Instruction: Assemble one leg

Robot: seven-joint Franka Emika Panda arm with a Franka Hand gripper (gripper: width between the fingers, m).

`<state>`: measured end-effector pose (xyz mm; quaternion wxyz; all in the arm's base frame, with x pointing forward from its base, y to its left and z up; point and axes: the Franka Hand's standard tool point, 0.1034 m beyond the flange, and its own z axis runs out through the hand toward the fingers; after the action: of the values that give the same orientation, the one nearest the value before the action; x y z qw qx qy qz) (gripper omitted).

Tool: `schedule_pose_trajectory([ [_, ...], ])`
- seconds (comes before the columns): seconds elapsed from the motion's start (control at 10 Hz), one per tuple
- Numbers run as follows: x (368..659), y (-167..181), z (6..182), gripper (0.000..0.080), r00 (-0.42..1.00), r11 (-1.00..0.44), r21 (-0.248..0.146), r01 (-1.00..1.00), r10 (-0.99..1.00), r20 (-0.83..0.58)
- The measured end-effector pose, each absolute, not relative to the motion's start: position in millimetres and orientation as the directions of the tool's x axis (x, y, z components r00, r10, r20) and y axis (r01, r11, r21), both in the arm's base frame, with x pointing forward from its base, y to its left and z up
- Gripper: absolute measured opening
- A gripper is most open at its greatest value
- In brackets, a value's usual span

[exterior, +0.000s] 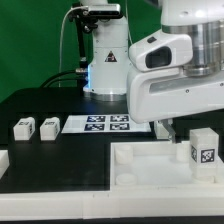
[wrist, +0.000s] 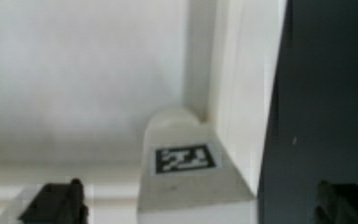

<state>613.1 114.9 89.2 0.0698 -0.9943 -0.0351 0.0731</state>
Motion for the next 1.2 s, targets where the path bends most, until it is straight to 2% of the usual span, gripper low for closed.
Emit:
schedule_pose_trajectory([
  [0.1, 627.5, 114.1, 88.4, 0.0649, 0.994, -0.988, -0.139, 0.062, 0.074, -0.083],
  [0.3, 625.2, 112.8, 85.8, 0.0649, 0.995, -0.989, -0.137, 0.060, 0.071, -0.076],
  [0.4, 625.1, 112.8, 85.6, 0.0563, 0.996, -0.990, -0.135, 0.033, 0.044, -0.080],
  [0.6, 625.1, 112.0, 85.1, 0.0292, 0.996, -0.991, -0.132, 0.012, 0.023, -0.083],
  [0.8, 625.0, 111.7, 84.9, 0.0293, 0.990, -0.987, -0.122, -0.107, -0.095, -0.099],
  [1.0, 625.7, 111.6, 84.1, 0.0293, 0.921, -0.919, -0.095, -0.382, -0.369, -0.126],
  [1.2, 628.7, 109.4, 83.5, 0.0293, 0.701, -0.699, -0.081, -0.711, -0.695, -0.161],
])
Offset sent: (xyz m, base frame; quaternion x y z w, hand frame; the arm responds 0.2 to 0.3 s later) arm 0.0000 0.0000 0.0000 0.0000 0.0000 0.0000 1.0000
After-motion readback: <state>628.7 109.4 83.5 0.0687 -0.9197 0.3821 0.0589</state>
